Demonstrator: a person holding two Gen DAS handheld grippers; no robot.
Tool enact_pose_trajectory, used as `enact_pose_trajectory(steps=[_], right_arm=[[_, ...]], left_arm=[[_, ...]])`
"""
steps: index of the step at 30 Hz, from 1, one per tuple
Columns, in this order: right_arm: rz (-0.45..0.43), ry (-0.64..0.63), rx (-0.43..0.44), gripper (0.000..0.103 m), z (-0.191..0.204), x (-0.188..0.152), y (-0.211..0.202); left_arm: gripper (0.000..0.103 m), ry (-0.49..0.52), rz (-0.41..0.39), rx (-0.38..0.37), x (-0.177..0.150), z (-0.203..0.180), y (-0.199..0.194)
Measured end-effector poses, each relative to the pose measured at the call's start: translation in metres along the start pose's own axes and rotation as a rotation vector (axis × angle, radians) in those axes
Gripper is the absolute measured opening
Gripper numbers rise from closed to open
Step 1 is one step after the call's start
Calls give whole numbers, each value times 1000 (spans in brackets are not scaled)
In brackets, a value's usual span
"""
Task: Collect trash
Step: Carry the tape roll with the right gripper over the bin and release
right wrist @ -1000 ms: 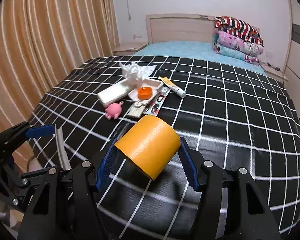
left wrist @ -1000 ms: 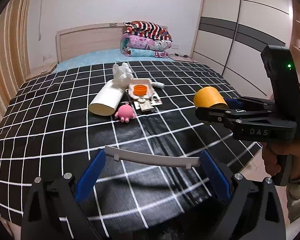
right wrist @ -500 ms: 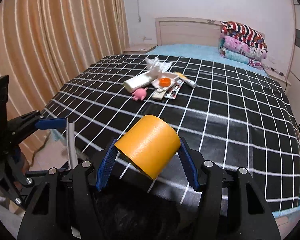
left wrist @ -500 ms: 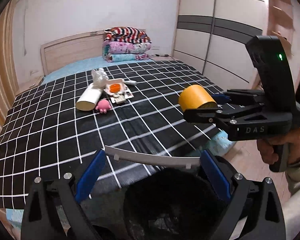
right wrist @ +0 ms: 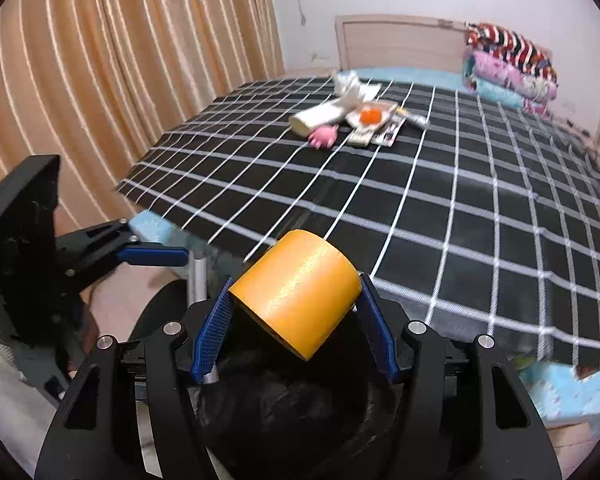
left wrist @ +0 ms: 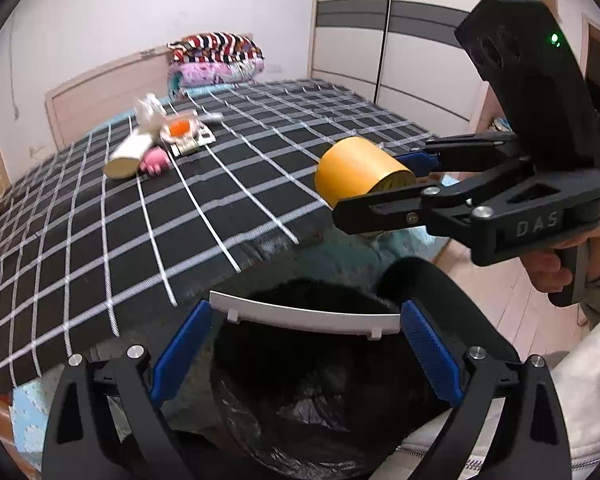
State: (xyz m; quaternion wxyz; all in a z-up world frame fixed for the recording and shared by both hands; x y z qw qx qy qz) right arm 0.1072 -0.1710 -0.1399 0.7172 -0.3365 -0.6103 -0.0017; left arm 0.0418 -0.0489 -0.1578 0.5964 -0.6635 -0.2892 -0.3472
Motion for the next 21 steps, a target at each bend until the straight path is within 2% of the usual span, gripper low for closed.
enact_pose_trajectory(steps=[12, 21], right_arm=[[120, 85, 88, 61, 0, -50, 24], [209, 142, 141, 61, 0, -84, 52]], left_arm=[[93, -2, 103, -57, -43, -12, 46], [93, -6, 135, -72, -63, -11, 69]])
Point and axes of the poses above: each gripper's, at about its wrist camera, not at the fingertips, and y roughly the way its jaws point, z to its left, x to its top, the point moved 4 cm from there along y, roughly the way its jaws point, and after that the axes turned 9 degrees about -z, right-handed, at the moved point
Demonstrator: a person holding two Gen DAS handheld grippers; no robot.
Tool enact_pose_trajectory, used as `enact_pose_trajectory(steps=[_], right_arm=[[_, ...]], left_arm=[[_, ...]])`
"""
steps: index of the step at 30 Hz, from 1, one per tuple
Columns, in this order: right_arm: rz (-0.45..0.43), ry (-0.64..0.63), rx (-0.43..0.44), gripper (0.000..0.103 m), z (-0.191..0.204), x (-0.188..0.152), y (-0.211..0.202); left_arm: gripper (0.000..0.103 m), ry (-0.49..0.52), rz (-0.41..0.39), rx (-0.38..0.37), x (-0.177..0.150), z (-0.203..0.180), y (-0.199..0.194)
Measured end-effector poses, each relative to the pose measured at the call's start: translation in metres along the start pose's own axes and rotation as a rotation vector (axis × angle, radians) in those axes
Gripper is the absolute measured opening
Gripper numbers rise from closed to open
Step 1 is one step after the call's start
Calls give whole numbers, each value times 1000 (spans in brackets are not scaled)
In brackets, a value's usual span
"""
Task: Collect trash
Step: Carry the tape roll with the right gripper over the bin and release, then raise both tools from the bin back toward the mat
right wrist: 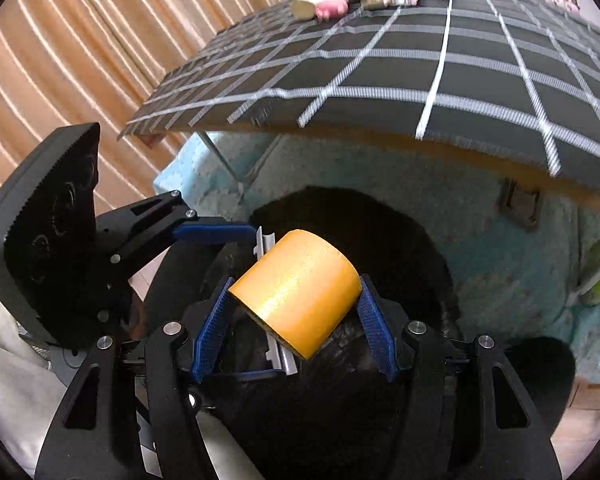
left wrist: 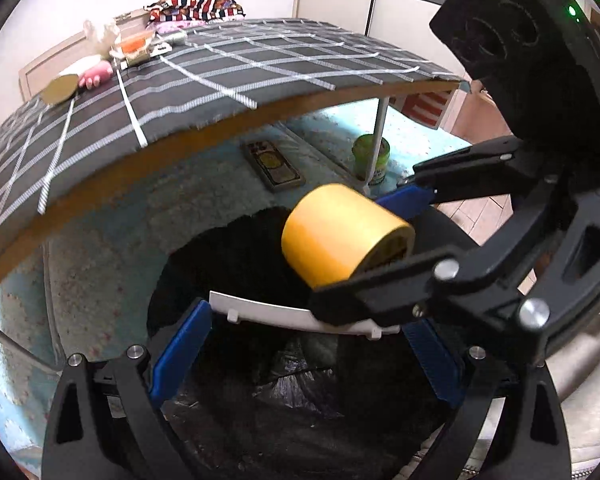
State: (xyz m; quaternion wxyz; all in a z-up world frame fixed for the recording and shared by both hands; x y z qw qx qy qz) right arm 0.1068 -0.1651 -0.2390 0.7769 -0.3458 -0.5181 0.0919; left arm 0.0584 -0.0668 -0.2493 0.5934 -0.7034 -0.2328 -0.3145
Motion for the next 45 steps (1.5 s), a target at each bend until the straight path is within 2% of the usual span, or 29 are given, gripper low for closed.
enact_pose_trajectory(steps=[7, 9, 12, 33, 45], right_arm=[[59, 26, 7, 61, -6, -11, 20], [68, 33, 5, 62, -6, -10, 23], [63, 43, 3, 72, -9, -8, 23], [-47, 11, -62, 73, -8, 14, -21], [-127, -32, -79, 73, 6, 32, -54]], left_arm=[[93, -33, 41, -20, -7, 3, 16], [93, -43, 67, -6, -10, 5, 20], [93, -60, 77, -6, -10, 8, 21], [93, -71, -43, 32, 14, 13, -25], [93, -27, -123, 78, 32, 14, -61]])
Point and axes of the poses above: each gripper's, at about its wrist camera, not at the fingertips, and y roughly the way its jaws point, z to its left, x to its top, the point moved 4 cm from there along y, roughly the way its jaws point, and after that the axes turned 9 degrees about -z, right-handed, at the moved point
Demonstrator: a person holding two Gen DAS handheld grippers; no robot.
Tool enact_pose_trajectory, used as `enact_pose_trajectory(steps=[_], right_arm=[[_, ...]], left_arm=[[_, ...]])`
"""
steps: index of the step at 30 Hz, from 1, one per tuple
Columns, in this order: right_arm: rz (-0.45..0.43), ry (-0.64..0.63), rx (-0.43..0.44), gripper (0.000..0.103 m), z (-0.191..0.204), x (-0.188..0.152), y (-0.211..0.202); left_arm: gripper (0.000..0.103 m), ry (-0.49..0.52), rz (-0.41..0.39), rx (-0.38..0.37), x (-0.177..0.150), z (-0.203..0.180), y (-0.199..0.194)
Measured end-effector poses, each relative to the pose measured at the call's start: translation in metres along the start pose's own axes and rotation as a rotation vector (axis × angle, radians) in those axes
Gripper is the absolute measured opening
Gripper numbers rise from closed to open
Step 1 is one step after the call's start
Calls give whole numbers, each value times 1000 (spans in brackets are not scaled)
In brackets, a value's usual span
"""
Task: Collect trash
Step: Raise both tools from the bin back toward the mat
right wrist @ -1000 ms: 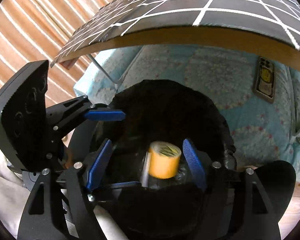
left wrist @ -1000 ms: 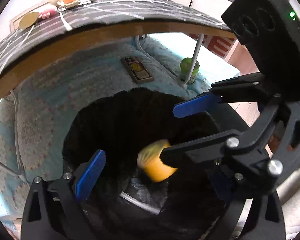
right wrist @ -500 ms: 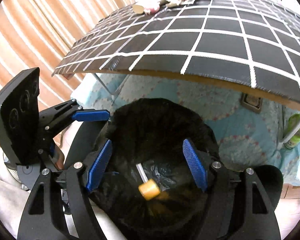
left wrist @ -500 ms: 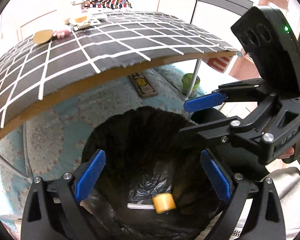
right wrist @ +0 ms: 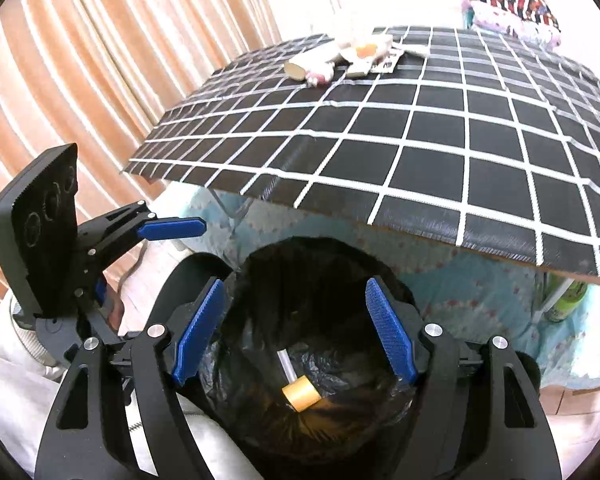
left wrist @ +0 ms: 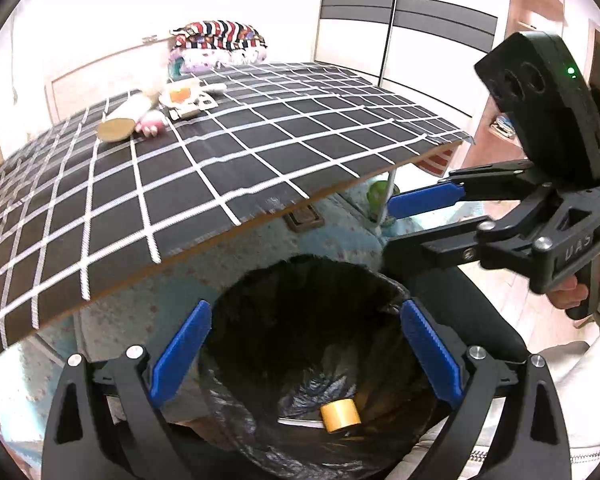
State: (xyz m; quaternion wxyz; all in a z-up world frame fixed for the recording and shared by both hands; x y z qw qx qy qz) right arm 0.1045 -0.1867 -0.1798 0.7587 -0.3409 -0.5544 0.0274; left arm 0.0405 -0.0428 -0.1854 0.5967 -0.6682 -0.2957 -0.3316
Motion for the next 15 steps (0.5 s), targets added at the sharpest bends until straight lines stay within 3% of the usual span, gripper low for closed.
enact_pose_trajectory(steps=[15], right_arm=[[-85, -68, -31, 73, 7, 36, -20]], left_arm=[[93, 9, -106, 59, 45, 24, -31]])
Point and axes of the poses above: each gripper's, at about its wrist camera, not at the fingertips, and y roughly the way its jaws point, z to its left, x to its top, the point moved 4 cm from there along y, roughly the way its jaws point, and after that the axes turned 9 degrees about -z, right-handed, at the moved point
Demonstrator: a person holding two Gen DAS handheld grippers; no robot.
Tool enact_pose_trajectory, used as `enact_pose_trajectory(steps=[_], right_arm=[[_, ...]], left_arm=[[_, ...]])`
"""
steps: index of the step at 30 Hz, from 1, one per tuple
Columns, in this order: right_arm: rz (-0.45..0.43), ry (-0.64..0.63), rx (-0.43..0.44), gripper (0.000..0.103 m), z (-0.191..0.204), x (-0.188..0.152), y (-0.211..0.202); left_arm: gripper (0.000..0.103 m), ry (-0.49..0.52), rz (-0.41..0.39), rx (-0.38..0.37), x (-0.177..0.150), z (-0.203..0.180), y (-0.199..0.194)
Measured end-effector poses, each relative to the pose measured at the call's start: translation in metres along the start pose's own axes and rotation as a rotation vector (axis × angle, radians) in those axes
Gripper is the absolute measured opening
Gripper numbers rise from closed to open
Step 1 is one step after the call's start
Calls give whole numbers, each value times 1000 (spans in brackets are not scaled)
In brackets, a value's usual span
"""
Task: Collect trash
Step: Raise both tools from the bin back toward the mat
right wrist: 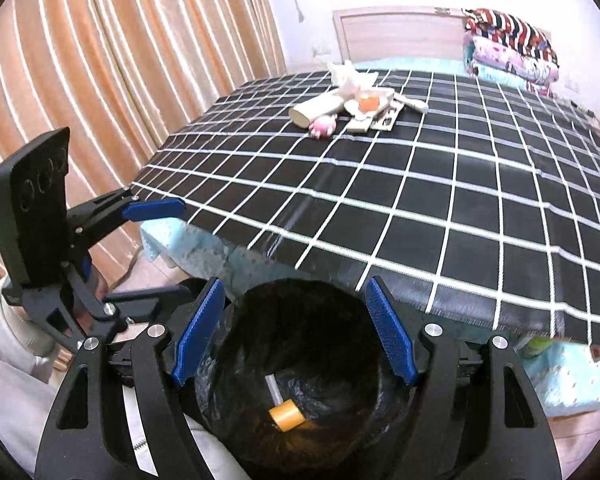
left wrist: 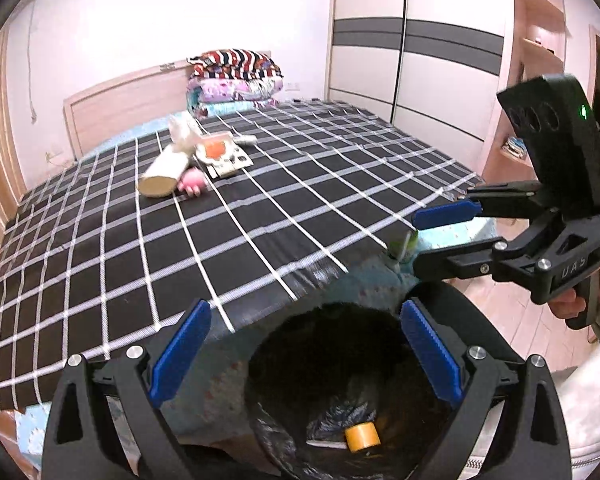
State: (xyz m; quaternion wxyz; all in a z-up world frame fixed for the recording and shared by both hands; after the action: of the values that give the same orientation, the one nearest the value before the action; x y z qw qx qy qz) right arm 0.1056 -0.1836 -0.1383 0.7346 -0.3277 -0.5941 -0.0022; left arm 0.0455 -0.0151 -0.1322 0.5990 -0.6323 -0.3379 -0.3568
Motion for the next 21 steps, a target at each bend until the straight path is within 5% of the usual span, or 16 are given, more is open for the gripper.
enact_pose_trajectory(steps=[21], right_arm=[[-68, -51, -60, 73, -36, 74, 39]], left_arm=[[93, -4, -120, 76, 82, 64, 18]])
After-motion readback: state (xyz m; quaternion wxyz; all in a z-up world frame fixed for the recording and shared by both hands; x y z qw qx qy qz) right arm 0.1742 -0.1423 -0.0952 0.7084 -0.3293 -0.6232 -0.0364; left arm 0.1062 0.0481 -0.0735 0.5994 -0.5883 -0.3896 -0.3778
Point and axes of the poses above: each gripper's, at about its wrist camera, not at the fingertips, and y roughly the way its jaws point, z to its left, x to its top, the point moved 4 cm from there along y, roughly the way its jaws point, and after that the axes turned 9 degrees about -z, right-handed, at the moved point
